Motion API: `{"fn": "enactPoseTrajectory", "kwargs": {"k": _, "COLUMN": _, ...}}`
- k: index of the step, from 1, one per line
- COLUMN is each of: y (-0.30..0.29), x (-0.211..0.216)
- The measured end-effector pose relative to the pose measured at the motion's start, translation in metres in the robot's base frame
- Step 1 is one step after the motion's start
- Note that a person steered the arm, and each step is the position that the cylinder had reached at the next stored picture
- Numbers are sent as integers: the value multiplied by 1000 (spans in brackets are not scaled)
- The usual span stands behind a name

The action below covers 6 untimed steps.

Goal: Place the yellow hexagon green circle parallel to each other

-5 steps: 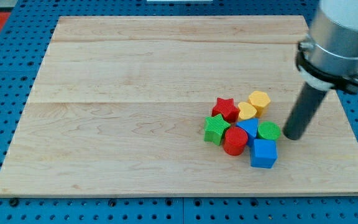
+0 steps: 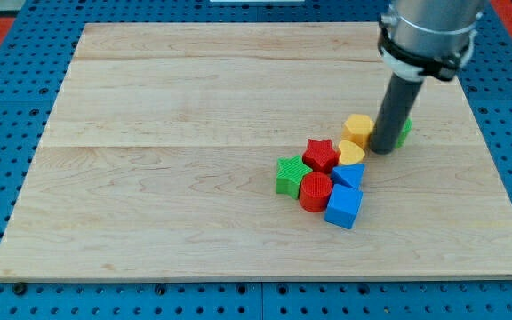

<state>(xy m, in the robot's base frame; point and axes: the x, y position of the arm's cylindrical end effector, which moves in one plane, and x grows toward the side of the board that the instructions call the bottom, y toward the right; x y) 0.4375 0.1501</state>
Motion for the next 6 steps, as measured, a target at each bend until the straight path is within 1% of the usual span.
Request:
{"fn": "enactPoseTrajectory", "kwargs": {"k": 2, "y": -48, "x": -19}}
{"fn": "enactPoseTrajectory", "kwargs": {"k": 3, "y": -95, "x": -23}}
{"fn": "enactPoseTrajectory", "kwargs": {"k": 4, "y": -39, "x": -67}}
{"fn": "enactPoseTrajectory", "kwargs": {"k": 5, "y": 15, "x": -55}}
{"fn": "enactPoseTrajectory", "kwargs": {"k": 6, "y": 4, "x": -64}}
